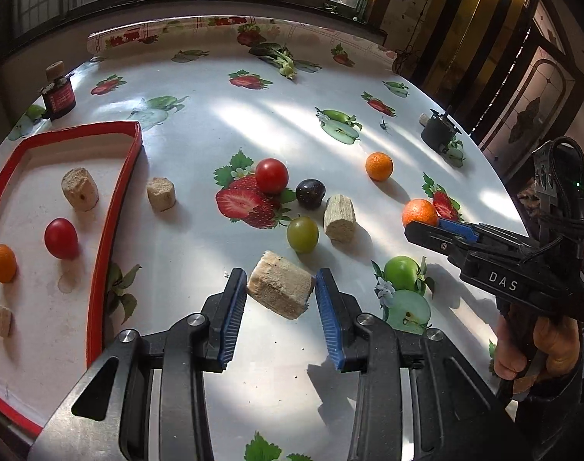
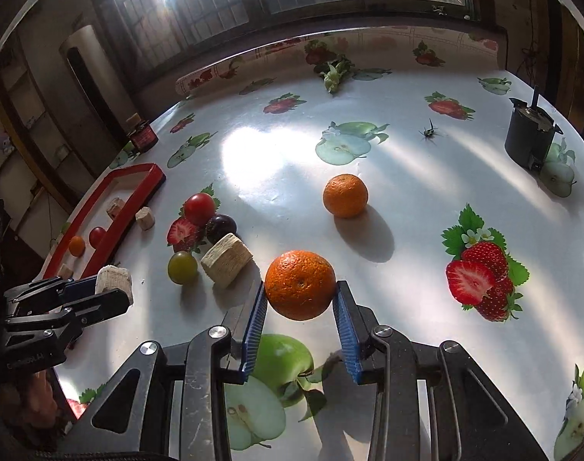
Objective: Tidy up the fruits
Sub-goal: 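Grasp a mandarin orange with the right tool while the left tool grasps a rectangular beige block, then carry the orange in the right tool while the left tool carries the beige block over the tray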
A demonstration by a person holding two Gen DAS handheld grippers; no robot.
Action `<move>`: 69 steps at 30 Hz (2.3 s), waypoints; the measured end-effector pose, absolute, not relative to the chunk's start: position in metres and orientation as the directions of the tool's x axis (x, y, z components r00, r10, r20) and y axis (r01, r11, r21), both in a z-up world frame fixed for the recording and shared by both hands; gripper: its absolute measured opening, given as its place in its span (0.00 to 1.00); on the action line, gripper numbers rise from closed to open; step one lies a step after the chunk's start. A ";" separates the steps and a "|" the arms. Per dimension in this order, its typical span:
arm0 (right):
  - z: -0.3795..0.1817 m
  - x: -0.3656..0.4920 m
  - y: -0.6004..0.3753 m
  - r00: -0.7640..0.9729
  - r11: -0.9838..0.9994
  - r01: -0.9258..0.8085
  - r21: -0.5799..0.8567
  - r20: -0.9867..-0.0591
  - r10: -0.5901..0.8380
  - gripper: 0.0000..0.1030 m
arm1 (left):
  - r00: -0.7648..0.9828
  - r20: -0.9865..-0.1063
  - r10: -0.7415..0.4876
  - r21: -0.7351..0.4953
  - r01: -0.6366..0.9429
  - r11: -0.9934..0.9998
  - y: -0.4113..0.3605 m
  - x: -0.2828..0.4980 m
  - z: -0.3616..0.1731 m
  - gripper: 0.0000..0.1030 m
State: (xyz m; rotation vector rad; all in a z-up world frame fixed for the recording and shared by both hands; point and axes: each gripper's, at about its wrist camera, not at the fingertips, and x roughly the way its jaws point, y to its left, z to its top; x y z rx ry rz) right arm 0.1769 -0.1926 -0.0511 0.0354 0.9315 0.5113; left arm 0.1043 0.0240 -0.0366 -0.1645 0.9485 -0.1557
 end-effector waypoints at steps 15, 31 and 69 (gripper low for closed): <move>-0.026 0.126 -0.119 0.410 0.779 -0.571 0.260 -0.732 0.544 0.35 | 0.631 -0.772 -0.081 -0.178 -0.093 0.980 0.090 0.061 -0.025 0.34; -0.016 0.107 -0.061 0.356 0.709 -0.664 0.237 -0.734 0.579 0.35 | 0.636 -0.771 0.007 -0.167 -0.213 0.963 0.140 0.035 -0.029 0.34; -0.038 0.106 0.088 0.178 0.535 -0.813 0.229 -0.777 0.604 0.35 | 0.569 -0.813 0.123 -0.155 -0.415 0.896 0.257 0.018 -0.055 0.34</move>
